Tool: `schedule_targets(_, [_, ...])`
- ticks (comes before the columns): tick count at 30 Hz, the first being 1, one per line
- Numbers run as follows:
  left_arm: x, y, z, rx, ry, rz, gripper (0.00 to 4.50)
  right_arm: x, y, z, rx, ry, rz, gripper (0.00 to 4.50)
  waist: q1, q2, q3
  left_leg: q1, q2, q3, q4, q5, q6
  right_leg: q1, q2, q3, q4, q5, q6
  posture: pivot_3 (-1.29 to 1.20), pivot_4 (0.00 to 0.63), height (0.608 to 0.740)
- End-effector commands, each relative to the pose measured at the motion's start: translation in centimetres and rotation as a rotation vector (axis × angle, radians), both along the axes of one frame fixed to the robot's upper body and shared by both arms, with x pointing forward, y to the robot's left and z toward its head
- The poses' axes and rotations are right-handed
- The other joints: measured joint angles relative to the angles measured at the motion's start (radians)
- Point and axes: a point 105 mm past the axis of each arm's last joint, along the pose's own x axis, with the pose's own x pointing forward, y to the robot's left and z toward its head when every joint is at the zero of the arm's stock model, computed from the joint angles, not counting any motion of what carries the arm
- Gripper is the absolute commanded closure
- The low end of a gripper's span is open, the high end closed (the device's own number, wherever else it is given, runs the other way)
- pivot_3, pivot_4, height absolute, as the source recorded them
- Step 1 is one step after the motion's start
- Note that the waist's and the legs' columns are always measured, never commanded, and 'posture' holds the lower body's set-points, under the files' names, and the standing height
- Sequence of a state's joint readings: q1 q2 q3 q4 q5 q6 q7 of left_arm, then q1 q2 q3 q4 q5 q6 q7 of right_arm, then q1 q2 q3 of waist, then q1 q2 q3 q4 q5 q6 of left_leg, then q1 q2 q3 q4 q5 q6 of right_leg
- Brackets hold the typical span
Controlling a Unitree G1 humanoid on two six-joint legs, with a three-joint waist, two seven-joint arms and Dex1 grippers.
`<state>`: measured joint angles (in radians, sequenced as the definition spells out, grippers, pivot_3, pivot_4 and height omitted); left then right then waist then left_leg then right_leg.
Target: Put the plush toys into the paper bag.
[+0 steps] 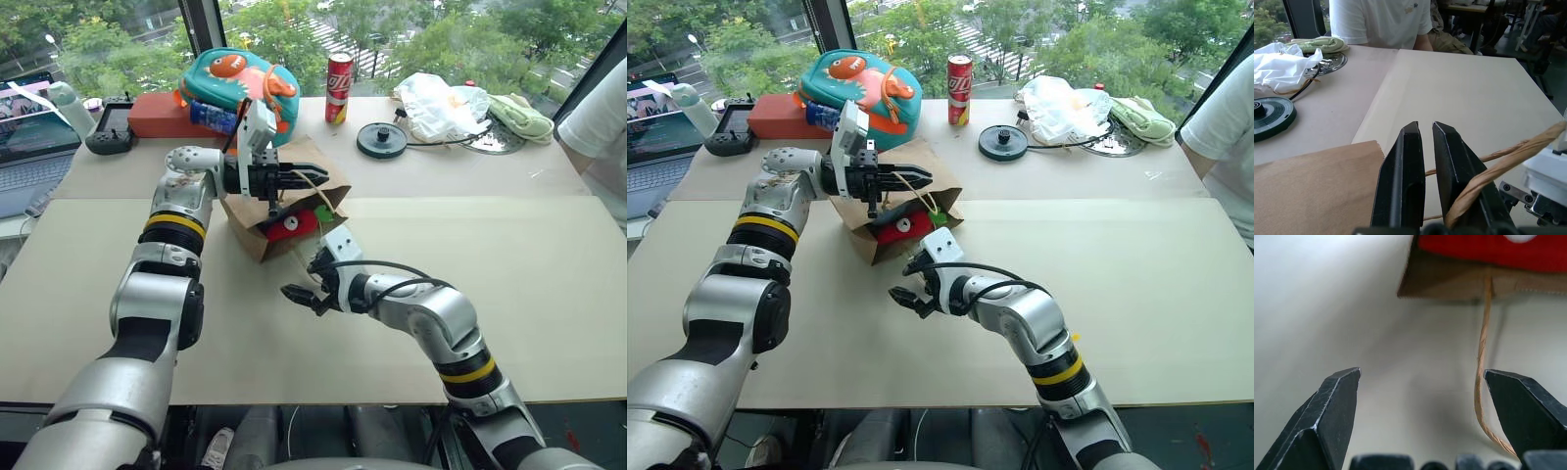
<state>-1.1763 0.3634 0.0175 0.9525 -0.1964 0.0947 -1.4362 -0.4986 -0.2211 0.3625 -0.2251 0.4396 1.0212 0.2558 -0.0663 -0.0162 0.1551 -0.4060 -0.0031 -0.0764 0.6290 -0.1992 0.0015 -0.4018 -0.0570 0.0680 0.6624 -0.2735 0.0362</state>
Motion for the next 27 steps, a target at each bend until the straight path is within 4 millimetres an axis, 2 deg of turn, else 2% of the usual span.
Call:
schedule_targets(1, [-0.2,0.0,1.4,-0.016,-0.049,-0.011,3.99,0.9,-0.6,-1.6,-0.075,0.001,-0.060,0.02,-0.001,0.000,0.000,0.001,0.000,0.000,0.000,0.000,0.000,0.000,0.000,0.000,0.000,0.000,0.000,0.00,0.150,0.740])
schedule_targets(2, [-0.2,0.0,1.4,-0.016,-0.049,-0.010,3.99,1.0,-0.7,-1.9,-0.081,0.010,-0.065,0.02,-0.002,0.000,0.000,0.001,0.000,0.000,0.000,0.000,0.000,0.000,0.000,0.000,0.000,0.000,0.000,0.00,0.150,0.740])
schedule_targets(7, [-0.2,0.1,1.3,-0.016,-0.051,-0.005,3.99,0.7,-0.8,-2.3,-0.074,0.024,-0.056,1.18,-0.001,0.000,0.000,0.008,0.000,0.000,0.000,0.000,0.000,0.008,0.001,0.000,0.000,0.000,0.000,0.00,0.150,0.740])
schedule_targets(8, [-0.2,0.1,1.3,-0.016,-0.051,-0.005,3.99,0.6,-0.8,-2.3,-0.077,0.023,-0.055,1.85,0.000,0.000,0.000,0.010,0.000,0.000,0.000,0.000,0.000,0.010,0.001,0.000,-0.001,0.000,0.001,0.00,0.150,0.740])
schedule_targets(9, [-0.2,0.1,1.3,-0.017,-0.052,-0.005,3.99,0.6,-0.8,-2.3,-0.081,0.022,-0.054,1.91,0.000,0.000,0.000,0.011,0.000,-0.001,0.000,0.000,0.000,0.012,0.001,0.000,-0.002,0.000,0.001,0.00,0.150,0.740])
schedule_targets(16, [-0.3,0.1,1.4,-0.020,-0.052,-0.005,3.99,0.7,-0.9,-2.4,-0.099,0.019,-0.056,4.27,-0.001,0.000,0.000,0.009,0.000,-0.001,-0.001,0.000,0.000,0.012,0.000,0.000,-0.005,0.000,0.001,0.00,0.150,0.740])
schedule_targets(27, [-0.2,0.1,1.3,-0.021,-0.050,-0.003,3.99,0.5,-0.7,-2.1,-0.069,0.016,-0.051,4.40,-0.002,0.000,0.000,0.009,0.000,-0.001,-0.001,0.000,0.000,0.011,0.000,0.000,-0.005,0.000,0.001,0.00,0.150,0.740])
